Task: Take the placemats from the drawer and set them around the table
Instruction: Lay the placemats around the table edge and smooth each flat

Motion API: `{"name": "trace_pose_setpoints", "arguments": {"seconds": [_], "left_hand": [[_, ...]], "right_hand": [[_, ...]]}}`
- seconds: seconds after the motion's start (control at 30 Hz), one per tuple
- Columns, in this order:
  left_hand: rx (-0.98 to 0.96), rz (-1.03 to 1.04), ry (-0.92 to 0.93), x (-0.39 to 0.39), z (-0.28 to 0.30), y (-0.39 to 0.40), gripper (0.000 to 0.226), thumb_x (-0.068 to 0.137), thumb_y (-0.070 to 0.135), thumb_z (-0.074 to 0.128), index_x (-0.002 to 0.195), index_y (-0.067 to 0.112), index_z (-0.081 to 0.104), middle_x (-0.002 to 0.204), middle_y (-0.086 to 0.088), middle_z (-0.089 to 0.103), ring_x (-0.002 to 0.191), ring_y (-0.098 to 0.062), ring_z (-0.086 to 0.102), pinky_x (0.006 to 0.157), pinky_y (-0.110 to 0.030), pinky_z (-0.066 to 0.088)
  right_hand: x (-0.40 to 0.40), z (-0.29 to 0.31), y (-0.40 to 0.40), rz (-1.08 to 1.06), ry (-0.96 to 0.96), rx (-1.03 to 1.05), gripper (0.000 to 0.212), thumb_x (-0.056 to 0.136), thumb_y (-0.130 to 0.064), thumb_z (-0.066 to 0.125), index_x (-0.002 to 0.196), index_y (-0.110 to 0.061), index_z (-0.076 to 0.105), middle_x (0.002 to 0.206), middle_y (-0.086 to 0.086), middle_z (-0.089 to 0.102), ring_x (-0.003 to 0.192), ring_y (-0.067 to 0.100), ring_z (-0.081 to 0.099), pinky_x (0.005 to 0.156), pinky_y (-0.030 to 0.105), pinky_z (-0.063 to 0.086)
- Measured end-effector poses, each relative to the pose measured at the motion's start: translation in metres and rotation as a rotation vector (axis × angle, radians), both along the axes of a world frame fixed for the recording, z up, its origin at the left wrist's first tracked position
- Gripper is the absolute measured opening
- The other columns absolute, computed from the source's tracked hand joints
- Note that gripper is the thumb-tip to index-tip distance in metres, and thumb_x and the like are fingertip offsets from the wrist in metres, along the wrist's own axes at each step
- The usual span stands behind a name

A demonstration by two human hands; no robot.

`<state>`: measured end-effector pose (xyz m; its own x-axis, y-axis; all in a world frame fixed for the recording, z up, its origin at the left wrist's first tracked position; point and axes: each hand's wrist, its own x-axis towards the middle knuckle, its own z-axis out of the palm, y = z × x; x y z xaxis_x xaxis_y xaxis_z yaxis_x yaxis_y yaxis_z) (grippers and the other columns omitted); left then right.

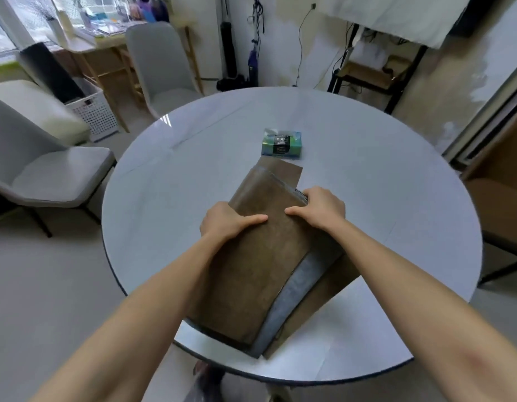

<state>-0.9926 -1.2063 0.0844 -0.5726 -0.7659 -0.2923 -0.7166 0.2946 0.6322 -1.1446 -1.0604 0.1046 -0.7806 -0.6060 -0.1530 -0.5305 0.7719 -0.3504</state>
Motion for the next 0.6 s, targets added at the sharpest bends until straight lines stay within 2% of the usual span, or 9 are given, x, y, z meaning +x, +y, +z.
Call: {"name": "trace_pose_setpoints", "arguments": {"seconds": [0.1,0.27,0.43,0.6], "left_hand": [[0.063,-0.006,-0.012,-0.019,-0.022,-0.022,0.076,0.042,0.085,0.070,0.069,0.016,0.053,0.071,0.000,0.063,0.070,-0.019,0.063,0.054,-0.029,0.042],[0.155,-0.019,-0.028,-0.047,-0.050,-0.071,0.073,0.046,0.082,0.072,0.070,0.016,0.052,0.070,0.001,0.062,0.068,-0.017,0.061,0.050,-0.027,0.038],[0.196,-0.041,-0.058,-0.082,-0.072,-0.119,0.074,0.049,0.078,0.074,0.085,0.015,0.057,0.081,0.001,0.065,0.078,-0.019,0.063,0.061,-0.030,0.047],[0.252,-0.086,-0.078,-0.115,-0.096,-0.137,0.076,0.048,0.079,0.073,0.090,0.018,0.060,0.085,0.004,0.066,0.081,-0.018,0.064,0.074,-0.037,0.055]], "right_hand": [[-0.014,-0.017,-0.025,-0.051,0.023,0.039,0.045,0.074,-0.062,0.067,0.083,-0.018,0.061,0.077,0.000,0.061,0.077,0.022,0.060,0.054,0.027,0.033],[-0.030,-0.040,-0.078,-0.151,0.053,0.078,0.042,0.074,-0.060,0.068,0.089,-0.020,0.064,0.081,-0.001,0.065,0.079,0.022,0.061,0.061,0.028,0.040],[-0.048,-0.064,-0.127,-0.286,0.076,0.090,0.040,0.076,-0.056,0.069,0.093,-0.020,0.063,0.088,0.001,0.067,0.084,0.023,0.062,0.067,0.030,0.043],[-0.067,-0.083,-0.141,-0.368,0.159,0.150,0.038,0.078,-0.053,0.068,0.092,-0.018,0.063,0.086,0.003,0.067,0.084,0.024,0.061,0.073,0.034,0.044]]}}
